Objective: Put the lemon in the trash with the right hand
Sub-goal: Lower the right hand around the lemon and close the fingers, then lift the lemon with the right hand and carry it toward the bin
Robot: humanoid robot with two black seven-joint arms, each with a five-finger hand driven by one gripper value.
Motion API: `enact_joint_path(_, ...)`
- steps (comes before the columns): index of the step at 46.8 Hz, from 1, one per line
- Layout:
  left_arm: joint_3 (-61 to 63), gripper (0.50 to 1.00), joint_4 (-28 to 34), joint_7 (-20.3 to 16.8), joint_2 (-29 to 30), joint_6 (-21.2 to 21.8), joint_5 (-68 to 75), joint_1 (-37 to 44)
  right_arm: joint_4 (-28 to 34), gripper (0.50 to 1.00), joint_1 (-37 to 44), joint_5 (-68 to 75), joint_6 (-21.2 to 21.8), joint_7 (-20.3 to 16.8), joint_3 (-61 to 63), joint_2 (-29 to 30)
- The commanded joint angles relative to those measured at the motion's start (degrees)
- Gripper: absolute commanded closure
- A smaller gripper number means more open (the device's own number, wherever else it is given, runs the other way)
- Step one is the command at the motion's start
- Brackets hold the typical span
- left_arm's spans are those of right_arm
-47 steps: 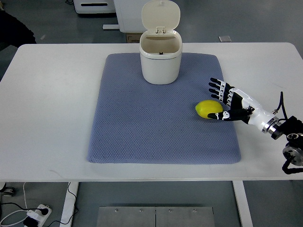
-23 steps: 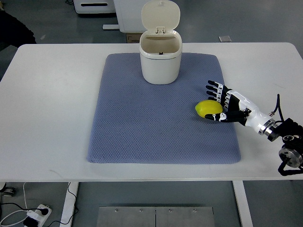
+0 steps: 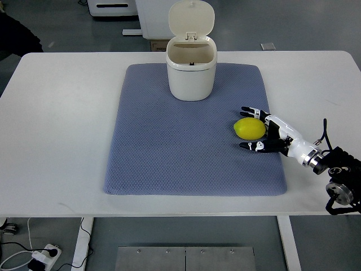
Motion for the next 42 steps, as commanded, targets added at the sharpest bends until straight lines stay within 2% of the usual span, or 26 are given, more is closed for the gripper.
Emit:
enact_joint_path(1, 0.0, 0.5, 0.0, 0.0, 0.0, -0.01, 0.0, 0.01, -0.04, 0.676, 0.06, 0.04, 0.01, -0.04, -0.03, 0.0)
enact_joint_path(4, 0.0, 0.5, 0.0, 0.0, 0.0, -0.01, 0.0, 0.01, 0.05, 0.718, 0.23, 0.04, 0.01, -0.04, -0.03, -0.08)
enact_joint_path(7, 0.0, 0.5, 0.0, 0.0, 0.0, -0.01, 0.0, 0.01, 0.05, 0.797, 0.32, 0.04, 0.1, -0.04, -0.03, -0.17)
enact_joint_path(9, 0.0, 0.5, 0.0, 0.0, 0.0, -0.01, 0.0, 0.01, 0.05, 0.825, 0.32, 0.04, 0.1, -0.04, -0.03, -0.17)
enact_joint_path(15, 0.0, 0.5, 0.0, 0.0, 0.0, -0.01, 0.0, 0.01, 0.05, 1.0, 0.41, 0.04, 0.1, -0.04, -0.03, -0.17)
enact_joint_path(34, 0.0, 0.5, 0.0, 0.0, 0.0, -0.01, 0.0, 0.01, -0.04, 1.0, 5.33, 0.83, 0.1, -0.04, 0.41, -0.87)
enact_joint_path(42, 0.0, 0.5, 0.0, 0.0, 0.0, -0.01, 0.0, 0.01, -0.21, 1.0, 9.19, 1.45, 0.18, -0.04, 0.59, -3.77)
